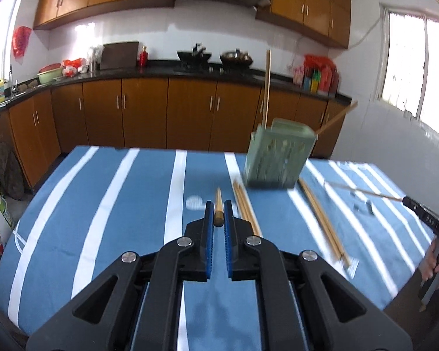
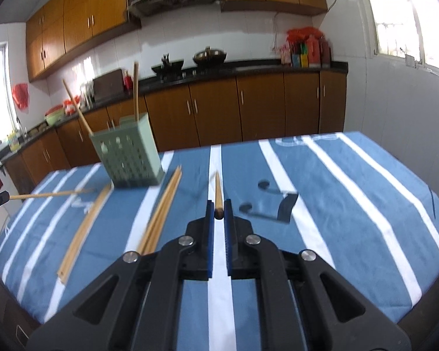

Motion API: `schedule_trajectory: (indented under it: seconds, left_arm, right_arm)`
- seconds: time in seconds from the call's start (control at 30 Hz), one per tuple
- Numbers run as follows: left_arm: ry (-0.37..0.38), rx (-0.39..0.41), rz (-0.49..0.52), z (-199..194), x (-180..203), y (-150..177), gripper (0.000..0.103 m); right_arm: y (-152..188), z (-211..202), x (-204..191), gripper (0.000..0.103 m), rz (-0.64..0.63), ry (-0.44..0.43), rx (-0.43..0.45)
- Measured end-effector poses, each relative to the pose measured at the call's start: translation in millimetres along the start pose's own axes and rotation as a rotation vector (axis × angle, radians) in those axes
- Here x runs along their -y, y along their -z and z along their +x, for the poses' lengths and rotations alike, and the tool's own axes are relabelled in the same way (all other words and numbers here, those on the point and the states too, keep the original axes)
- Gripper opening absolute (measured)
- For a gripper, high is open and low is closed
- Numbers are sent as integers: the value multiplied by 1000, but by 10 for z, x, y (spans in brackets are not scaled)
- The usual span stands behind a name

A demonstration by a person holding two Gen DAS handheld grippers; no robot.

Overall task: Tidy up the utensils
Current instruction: 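Lift the held chopsticks upright with both grippers toward the green holder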

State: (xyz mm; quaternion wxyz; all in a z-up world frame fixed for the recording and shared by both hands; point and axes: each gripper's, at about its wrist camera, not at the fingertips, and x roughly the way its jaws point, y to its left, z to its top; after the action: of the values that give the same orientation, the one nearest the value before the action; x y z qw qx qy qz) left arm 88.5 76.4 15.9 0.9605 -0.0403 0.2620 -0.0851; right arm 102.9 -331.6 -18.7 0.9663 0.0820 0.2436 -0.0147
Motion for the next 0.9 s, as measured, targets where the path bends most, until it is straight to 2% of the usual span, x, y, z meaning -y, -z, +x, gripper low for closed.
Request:
schedule_trajectory:
  seconds: [0.47,0.77,0.9]
  left_arm:
    - [-3,154,-40,-162,37,-544,7]
    - [-2,179,-20,-78,120,-726,7]
    - [-1,177,-22,-38,140,-748,7]
  right_arm:
    - [-664,-174,-80,7,29,-30,185]
    - [-1085,-108,-201,7,13,-47,226]
    - [-1152,-18,-272,7,-12,-53,228]
